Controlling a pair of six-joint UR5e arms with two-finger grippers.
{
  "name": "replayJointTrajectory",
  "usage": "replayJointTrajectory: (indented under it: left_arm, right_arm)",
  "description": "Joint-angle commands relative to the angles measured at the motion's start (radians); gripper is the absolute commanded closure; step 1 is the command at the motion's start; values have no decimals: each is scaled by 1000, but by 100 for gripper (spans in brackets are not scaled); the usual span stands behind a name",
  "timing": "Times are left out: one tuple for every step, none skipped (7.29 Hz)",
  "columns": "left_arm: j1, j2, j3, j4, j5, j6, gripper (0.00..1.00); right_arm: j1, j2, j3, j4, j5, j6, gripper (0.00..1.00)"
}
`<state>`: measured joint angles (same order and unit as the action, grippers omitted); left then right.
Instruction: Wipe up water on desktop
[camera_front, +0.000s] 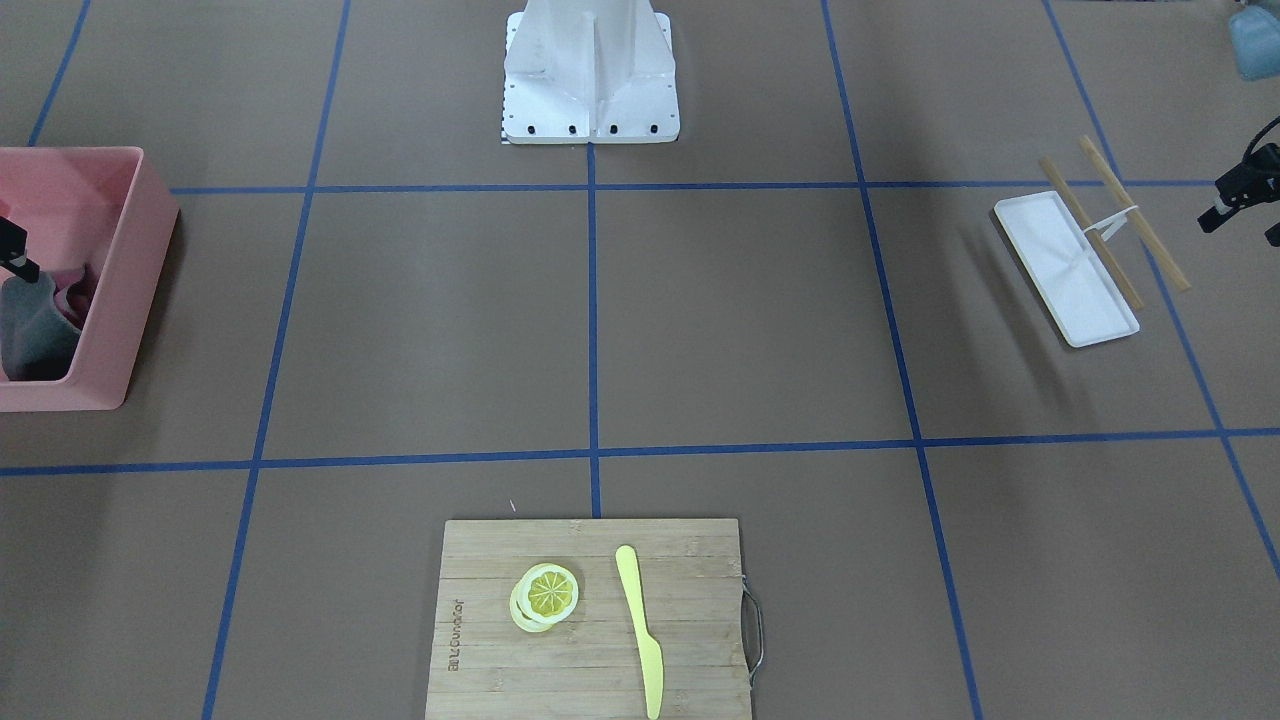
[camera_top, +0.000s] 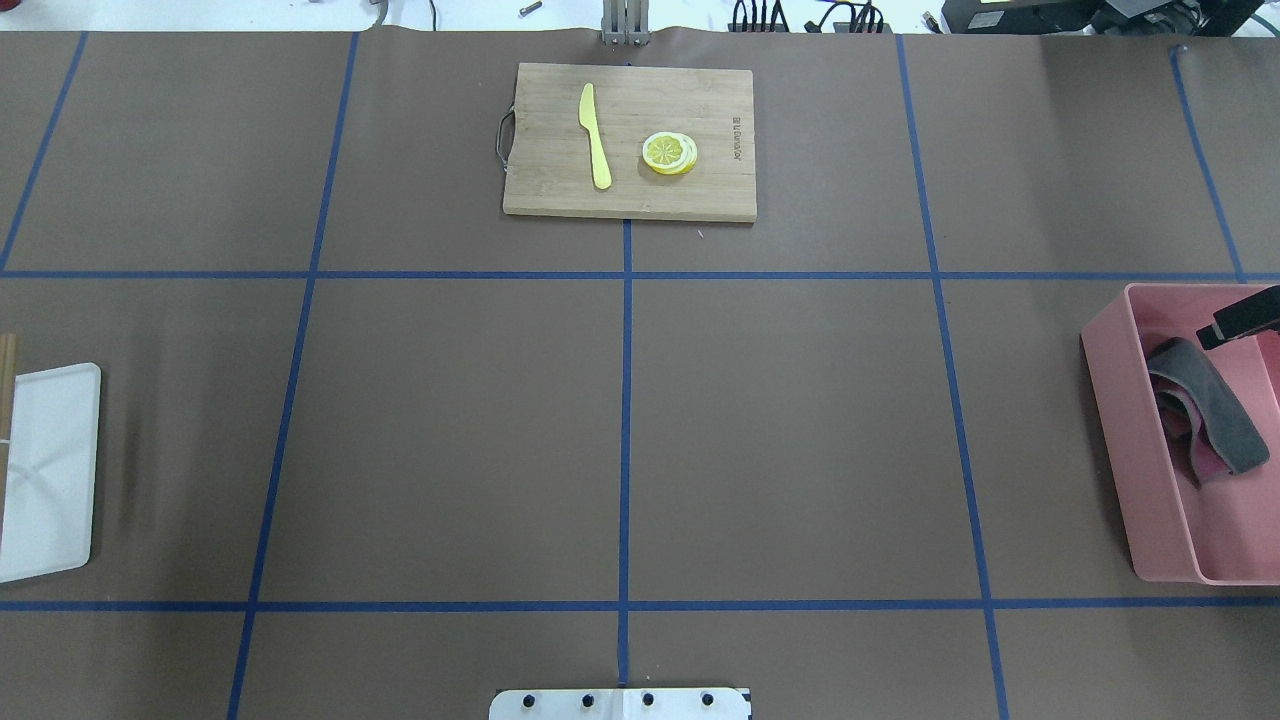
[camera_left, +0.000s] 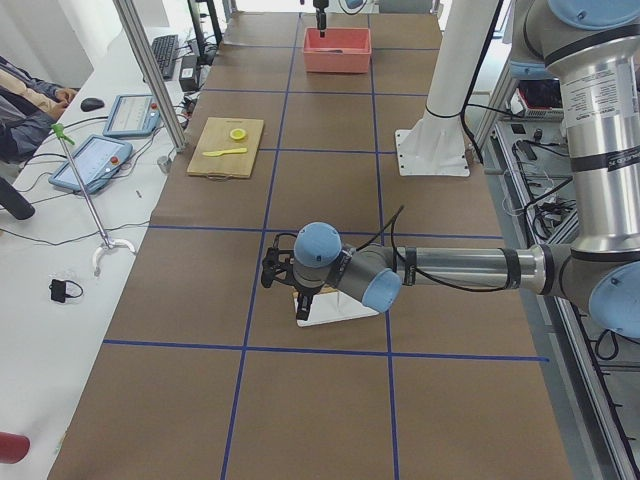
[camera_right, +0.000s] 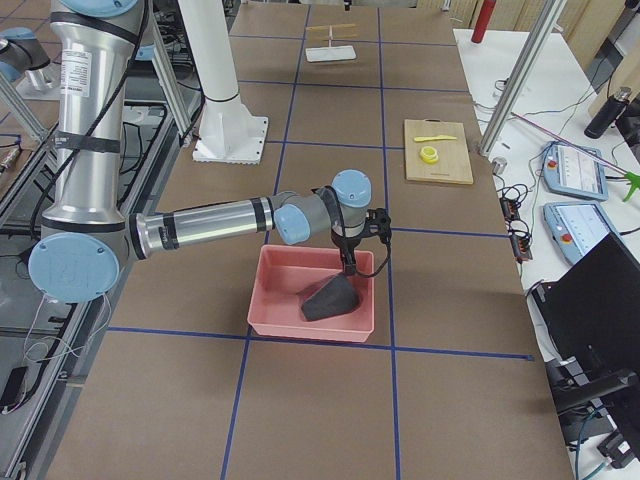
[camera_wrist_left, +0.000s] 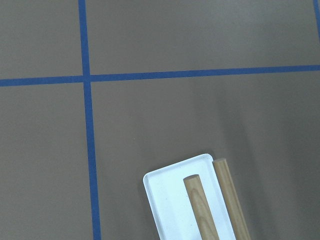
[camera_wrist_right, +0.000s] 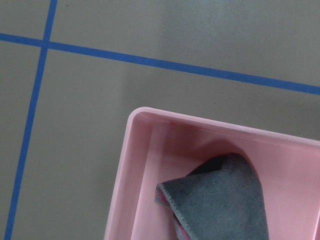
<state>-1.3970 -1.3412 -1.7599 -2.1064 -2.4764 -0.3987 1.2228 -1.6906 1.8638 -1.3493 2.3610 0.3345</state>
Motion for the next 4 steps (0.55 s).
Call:
replayJointTrajectory:
  left_arm:
    - [33, -3, -4, -52, 1, -112, 2]
    - [36, -3, -12, -52, 1, -111, 2]
    - [67, -4, -13, -50, 5, -109, 2]
    - [79, -3, -15, -52, 13, -103, 2]
  right_arm:
    - [0, 2, 2, 2, 0, 1, 0]
    - [1, 3, 5, 3, 0, 1, 0]
    - [1, 3, 6, 7, 0, 1, 0]
    - [0, 3, 8, 7, 0, 1, 0]
